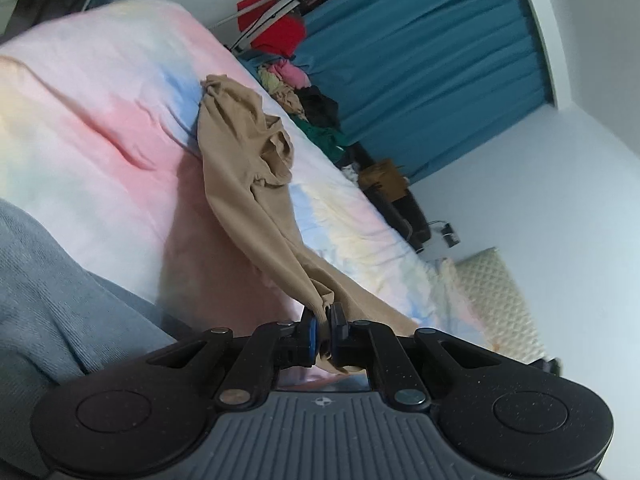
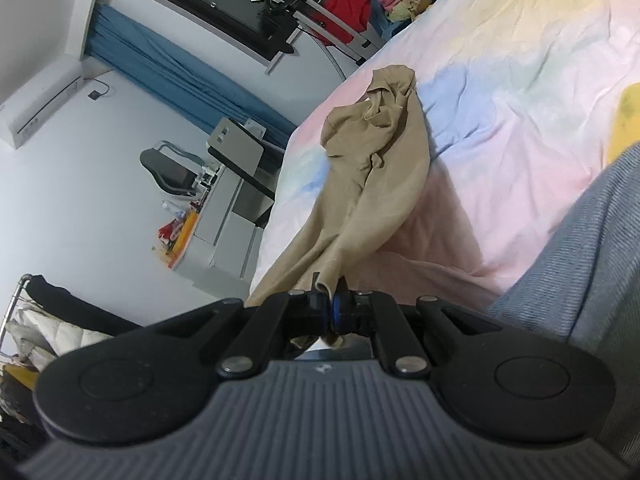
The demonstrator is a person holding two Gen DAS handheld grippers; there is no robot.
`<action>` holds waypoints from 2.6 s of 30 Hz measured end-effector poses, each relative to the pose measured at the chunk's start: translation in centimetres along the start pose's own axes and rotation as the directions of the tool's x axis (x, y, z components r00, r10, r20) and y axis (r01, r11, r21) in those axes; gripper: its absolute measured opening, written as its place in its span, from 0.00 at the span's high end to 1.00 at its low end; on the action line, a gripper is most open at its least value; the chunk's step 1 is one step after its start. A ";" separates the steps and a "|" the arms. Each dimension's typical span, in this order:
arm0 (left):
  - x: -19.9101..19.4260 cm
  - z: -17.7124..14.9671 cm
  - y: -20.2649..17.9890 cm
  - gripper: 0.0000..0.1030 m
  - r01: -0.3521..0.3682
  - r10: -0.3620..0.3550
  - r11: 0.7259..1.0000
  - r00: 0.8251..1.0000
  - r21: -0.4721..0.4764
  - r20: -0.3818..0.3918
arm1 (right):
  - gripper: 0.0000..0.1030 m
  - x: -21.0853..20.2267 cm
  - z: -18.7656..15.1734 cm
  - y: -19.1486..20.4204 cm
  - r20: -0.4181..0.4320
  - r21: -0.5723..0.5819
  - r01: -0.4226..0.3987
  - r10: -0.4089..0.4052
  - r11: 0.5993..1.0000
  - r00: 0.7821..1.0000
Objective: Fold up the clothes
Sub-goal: 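Lift the hem end and fold it toward the collar with both tools, then release the folded shirt and withdraw both tools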
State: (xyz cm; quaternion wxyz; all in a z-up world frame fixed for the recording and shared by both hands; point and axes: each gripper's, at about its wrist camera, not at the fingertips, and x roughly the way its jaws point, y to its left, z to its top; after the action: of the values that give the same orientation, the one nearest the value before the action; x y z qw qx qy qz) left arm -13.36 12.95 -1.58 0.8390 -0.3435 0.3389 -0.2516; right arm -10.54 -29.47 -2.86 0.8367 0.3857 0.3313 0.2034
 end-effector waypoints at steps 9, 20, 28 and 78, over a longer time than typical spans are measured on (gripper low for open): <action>4.4 6.7 -1.8 0.94 -0.046 0.041 0.993 0.998 0.105 0.056 | 0.94 4.6 4.7 0.0 0.088 -0.027 0.020 -0.017 0.999 0.996; 14.9 18.4 -0.5 0.94 -0.164 0.153 0.982 0.982 0.099 0.109 | 0.94 16.2 14.1 -0.7 0.160 -0.043 0.138 -0.130 0.989 0.979; 23.7 21.9 4.9 0.94 -0.282 0.264 0.949 0.955 0.141 0.132 | 0.94 25.4 16.6 -4.1 0.130 -0.115 0.226 -0.211 0.967 0.969; 19.9 9.9 -1.8 0.12 -0.458 0.384 0.745 0.889 0.484 0.250 | 0.24 18.4 8.8 2.8 0.349 -0.524 0.379 -0.213 0.763 0.912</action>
State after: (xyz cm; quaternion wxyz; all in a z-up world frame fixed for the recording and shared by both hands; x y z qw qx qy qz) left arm 6.48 2.80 -2.81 0.9561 -0.0285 0.2677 -0.1153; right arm 8.30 -21.25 -3.69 0.9724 0.0777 0.1936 0.1043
